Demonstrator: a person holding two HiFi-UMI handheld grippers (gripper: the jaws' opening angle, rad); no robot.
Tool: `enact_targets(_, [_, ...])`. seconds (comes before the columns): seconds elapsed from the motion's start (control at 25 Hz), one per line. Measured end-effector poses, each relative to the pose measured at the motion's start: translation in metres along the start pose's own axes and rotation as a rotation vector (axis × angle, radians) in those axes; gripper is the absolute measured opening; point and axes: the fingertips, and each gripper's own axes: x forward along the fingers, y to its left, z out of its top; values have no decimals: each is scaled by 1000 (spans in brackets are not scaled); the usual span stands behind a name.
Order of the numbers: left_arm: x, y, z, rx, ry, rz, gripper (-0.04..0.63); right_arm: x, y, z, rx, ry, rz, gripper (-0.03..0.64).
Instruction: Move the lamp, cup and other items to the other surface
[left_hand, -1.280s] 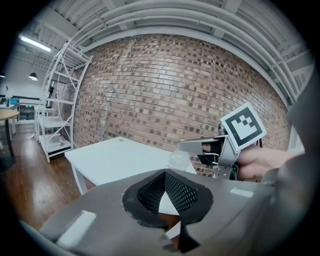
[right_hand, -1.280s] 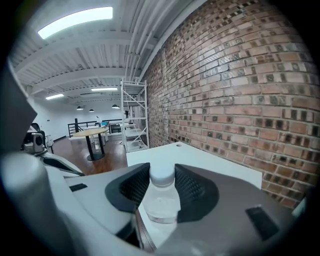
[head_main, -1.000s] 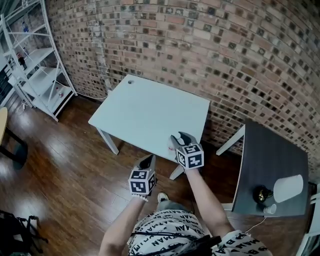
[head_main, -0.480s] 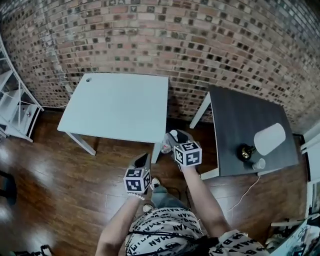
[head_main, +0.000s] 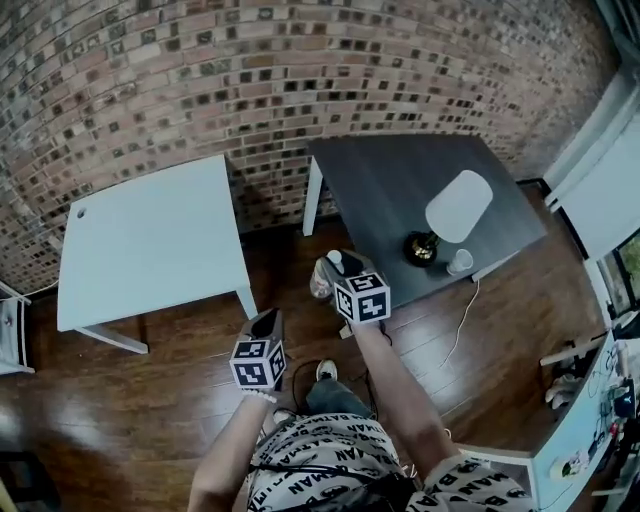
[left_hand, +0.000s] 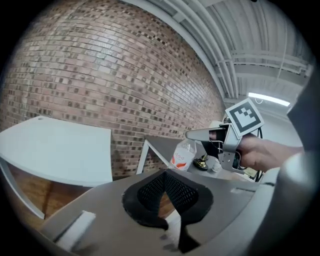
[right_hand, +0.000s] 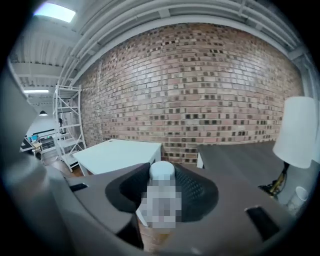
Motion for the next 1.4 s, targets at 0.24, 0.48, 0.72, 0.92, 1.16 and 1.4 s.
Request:
enact_targets(0.24, [44,-37,13,40,12,-69,0,-22,-93,11,45,-41,-135,152])
enact_targets(0.48, [87,-67,26,75,21,-109,0,-27,-177,27,58,-69,-228,153])
enact_targets(0.72, [132,-71,42,82,23,-105,0,-4,-234,37,86,-79,-266,152])
enact_targets(0.92, [162,-67,51,74,34,-89,0,20,-266,34,97,-76,-293,152])
enact_targets(1.16, [181,-56,56,62,53,-58,0,48,-282,20,105,-36,-290,152])
enact_targets(1.4, [189,-47,52,56,77,-44,0,58,-293,12,127,-18,-302,153])
